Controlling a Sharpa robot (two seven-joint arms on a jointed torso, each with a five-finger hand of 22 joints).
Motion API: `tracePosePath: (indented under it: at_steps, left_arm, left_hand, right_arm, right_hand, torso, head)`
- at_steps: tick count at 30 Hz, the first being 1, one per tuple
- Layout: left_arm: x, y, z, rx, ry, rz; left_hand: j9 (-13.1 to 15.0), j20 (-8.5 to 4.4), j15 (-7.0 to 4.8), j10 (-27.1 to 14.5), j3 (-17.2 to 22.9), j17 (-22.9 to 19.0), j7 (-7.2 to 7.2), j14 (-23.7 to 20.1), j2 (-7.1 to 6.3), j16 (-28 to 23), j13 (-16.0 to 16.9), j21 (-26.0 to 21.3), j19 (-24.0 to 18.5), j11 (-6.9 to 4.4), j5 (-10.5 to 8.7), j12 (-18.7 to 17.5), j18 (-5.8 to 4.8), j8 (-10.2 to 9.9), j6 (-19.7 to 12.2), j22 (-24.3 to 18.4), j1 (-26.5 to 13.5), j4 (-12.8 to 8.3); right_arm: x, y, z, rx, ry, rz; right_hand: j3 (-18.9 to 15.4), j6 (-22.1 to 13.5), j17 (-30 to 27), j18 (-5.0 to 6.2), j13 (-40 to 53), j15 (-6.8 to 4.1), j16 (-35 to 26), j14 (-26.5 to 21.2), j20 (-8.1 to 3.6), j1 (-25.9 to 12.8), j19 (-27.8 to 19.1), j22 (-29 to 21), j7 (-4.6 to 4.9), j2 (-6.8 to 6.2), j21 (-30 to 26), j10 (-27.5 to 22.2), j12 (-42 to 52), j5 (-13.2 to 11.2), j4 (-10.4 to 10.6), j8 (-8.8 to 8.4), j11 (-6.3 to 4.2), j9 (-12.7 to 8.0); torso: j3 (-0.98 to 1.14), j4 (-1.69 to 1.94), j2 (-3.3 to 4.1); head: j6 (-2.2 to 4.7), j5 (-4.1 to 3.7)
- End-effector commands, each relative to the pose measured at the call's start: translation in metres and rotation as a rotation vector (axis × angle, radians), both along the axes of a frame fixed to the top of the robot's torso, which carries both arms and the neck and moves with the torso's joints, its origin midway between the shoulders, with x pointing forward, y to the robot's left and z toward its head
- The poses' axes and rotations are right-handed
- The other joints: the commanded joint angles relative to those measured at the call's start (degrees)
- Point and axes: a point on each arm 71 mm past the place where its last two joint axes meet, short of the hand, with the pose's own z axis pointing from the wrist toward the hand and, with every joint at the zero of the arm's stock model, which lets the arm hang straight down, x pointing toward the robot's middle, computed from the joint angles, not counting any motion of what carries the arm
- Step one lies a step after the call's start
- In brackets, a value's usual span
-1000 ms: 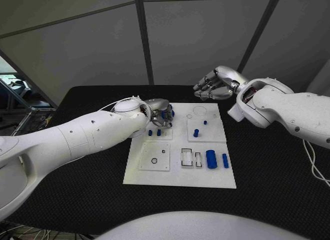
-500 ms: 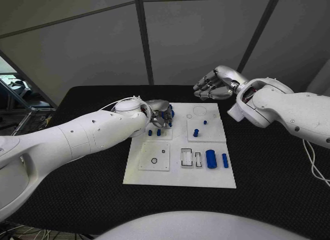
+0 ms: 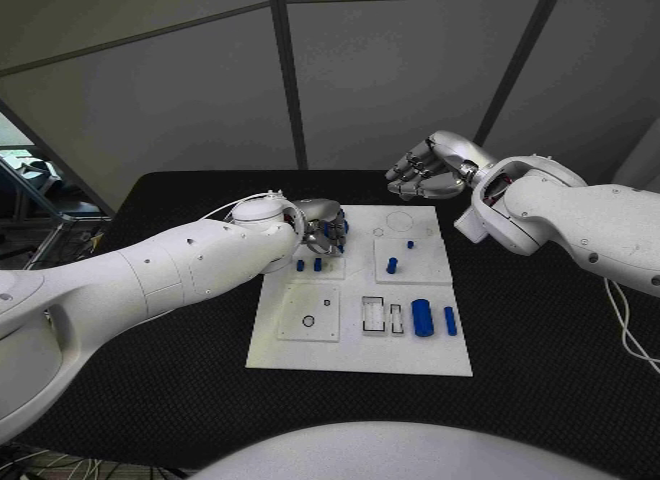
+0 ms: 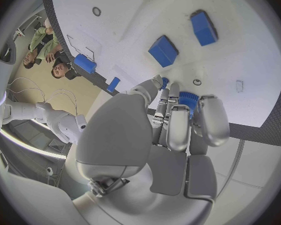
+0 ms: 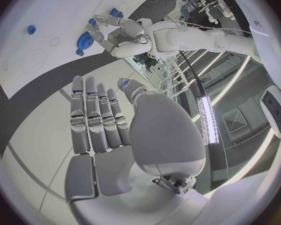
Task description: Assemble the parts on the task board
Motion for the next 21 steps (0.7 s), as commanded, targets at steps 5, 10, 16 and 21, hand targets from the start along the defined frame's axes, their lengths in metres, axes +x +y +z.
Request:
tracePosePath:
  at_steps: [5, 10, 16, 21]
  left_arm:
    - [0.0000, -0.0014, -0.0025, 0.006, 0.026, 0.003]
    - [-0.0008, -0.0040, -0.0029, 0.006, 0.034, -0.009]
    - [-0.0026, -0.0091, -0.0017, -0.008, 0.030, -0.033]
    - [-0.0027, -0.0097, -0.0004, -0.020, 0.017, -0.031]
  left_hand:
    - [-0.19, 0.00, 0.12, 0.77, 0.70, -0.12, 0.11, 1.62, 0.25, 0.29, -0.18, 0.54, 0.49, 0.17, -0.02, -0.45, -2.36, -0.31, -0.15, 3.66, -0.55, -0.16]
    - [-0.21, -0.02, 0.06, 1.40, 1.32, -0.23, -0.05, 1.60, 0.48, 0.36, -0.30, 0.71, 0.59, 0.07, -0.04, -0.59, -2.39, -0.07, 0.90, 3.80, -0.60, -0.43]
    - [-0.19, -0.36, -0.47, 3.49, 2.93, -0.46, -0.76, 1.55, 1.40, 0.48, -0.48, 1.16, 0.79, -0.62, -0.04, -0.96, -2.45, 0.48, 3.30, 4.14, -0.43, -1.22]
    - [-0.33, -0.58, -0.65, 4.38, 3.63, -0.58, -0.89, 1.53, 1.53, 0.54, -0.66, 1.78, 1.00, -0.79, -0.08, -1.65, -2.60, 0.37, 4.01, 4.54, -0.82, -1.57]
  right_arm:
    - [-0.0002, 0.0021, 0.0021, 0.004, -0.012, 0.011]
    - [-0.0001, 0.0024, 0.0020, 0.004, -0.011, 0.012]
    - [-0.0001, 0.0029, 0.0019, 0.004, -0.010, 0.014]
    - [-0.0002, 0.0026, 0.0019, 0.003, -0.009, 0.013]
  right_hand:
    - [0.21, -0.29, -0.09, 0.62, -0.07, 0.17, -0.30, 0.37, 0.07, 0.07, 0.33, -0.07, -0.02, 0.26, -0.33, -0.27, 0.24, 0.26, -0.04, 0.31, 0.08, -0.01]
    - [0.21, -0.29, -0.09, 0.62, -0.07, 0.17, -0.30, 0.37, 0.07, 0.07, 0.33, -0.07, -0.02, 0.26, -0.33, -0.27, 0.24, 0.26, -0.04, 0.31, 0.08, -0.01]
    - [0.30, -0.26, -0.14, 0.62, -0.06, 0.17, -0.37, 0.46, 0.07, 0.12, 0.42, -0.14, -0.02, 0.32, -0.41, -0.25, 0.30, 0.27, -0.08, 0.37, 0.08, 0.01]
    - [0.30, -0.26, -0.14, 0.62, -0.06, 0.17, -0.37, 0.46, 0.07, 0.12, 0.42, -0.14, -0.02, 0.32, -0.41, -0.25, 0.30, 0.27, -0.08, 0.37, 0.08, 0.01]
  torso:
    - [0.03, -0.02, 0.02]
    - [0.03, -0.01, 0.01]
    - [0.02, 0.01, -0.02]
    - [0.03, 0.03, 0.00]
  head:
    - [-0.14, -0.11]
    - [-0.21, -0.16]
    - [-0.26, -0.19]
    - [-0.05, -0.17]
